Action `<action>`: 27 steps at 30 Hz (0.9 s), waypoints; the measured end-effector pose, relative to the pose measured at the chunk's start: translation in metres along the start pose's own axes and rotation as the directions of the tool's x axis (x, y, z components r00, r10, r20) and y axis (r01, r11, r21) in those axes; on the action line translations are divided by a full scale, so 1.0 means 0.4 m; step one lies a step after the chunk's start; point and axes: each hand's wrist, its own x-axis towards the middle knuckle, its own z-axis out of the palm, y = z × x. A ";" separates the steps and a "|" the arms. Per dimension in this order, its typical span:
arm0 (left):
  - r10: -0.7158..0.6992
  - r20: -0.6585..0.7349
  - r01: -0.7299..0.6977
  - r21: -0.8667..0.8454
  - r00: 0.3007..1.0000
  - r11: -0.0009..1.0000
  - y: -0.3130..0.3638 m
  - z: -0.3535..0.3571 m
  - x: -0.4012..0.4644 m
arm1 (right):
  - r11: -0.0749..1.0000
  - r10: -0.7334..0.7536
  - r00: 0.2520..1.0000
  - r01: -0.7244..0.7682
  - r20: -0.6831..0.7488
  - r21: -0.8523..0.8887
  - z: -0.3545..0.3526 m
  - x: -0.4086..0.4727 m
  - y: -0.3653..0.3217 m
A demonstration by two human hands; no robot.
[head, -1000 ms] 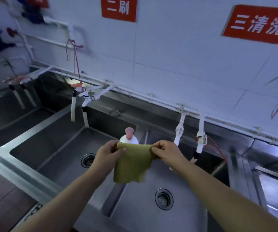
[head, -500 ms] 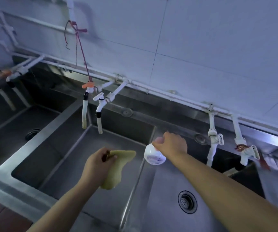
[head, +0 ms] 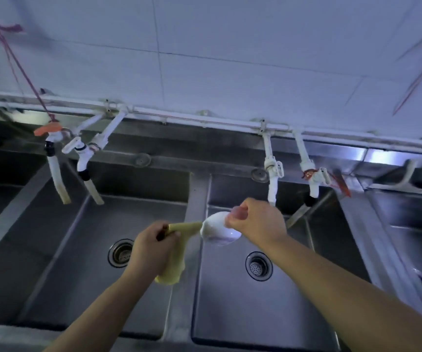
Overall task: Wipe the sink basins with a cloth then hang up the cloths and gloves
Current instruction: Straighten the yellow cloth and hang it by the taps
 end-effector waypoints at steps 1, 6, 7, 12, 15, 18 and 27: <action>0.023 0.026 -0.024 0.021 0.999 0.999 0.015 0.037 -0.008 | 1.000 0.024 1.000 -0.024 0.005 0.017 -0.026 -0.025 0.042; 0.101 0.184 -0.115 0.067 0.978 0.991 0.131 0.288 -0.095 | 0.989 0.147 0.988 -0.145 -0.051 0.041 -0.161 -0.181 0.310; 0.120 0.206 -0.136 0.064 0.971 0.989 0.160 0.347 -0.126 | 0.987 0.159 0.984 -0.159 -0.076 0.009 -0.188 -0.219 0.374; 0.246 0.353 -0.264 0.003 0.902 0.964 0.315 0.672 -0.342 | 0.961 0.239 0.949 -0.262 -0.206 -0.091 -0.335 -0.441 0.728; 0.299 0.461 -0.319 -0.036 0.836 0.947 0.391 0.870 -0.481 | 0.931 0.318 0.916 -0.350 -0.242 -0.102 -0.431 -0.585 0.925; 0.336 0.535 -0.340 -0.093 0.776 0.936 0.449 1.043 -0.604 | 0.893 0.393 0.883 -0.433 -0.256 -0.125 -0.517 -0.716 1.094; 0.367 0.677 -0.388 -0.131 0.637 0.913 0.571 1.382 -0.774 | 0.759 0.591 0.755 -0.640 -0.284 -0.123 -0.649 -0.934 1.474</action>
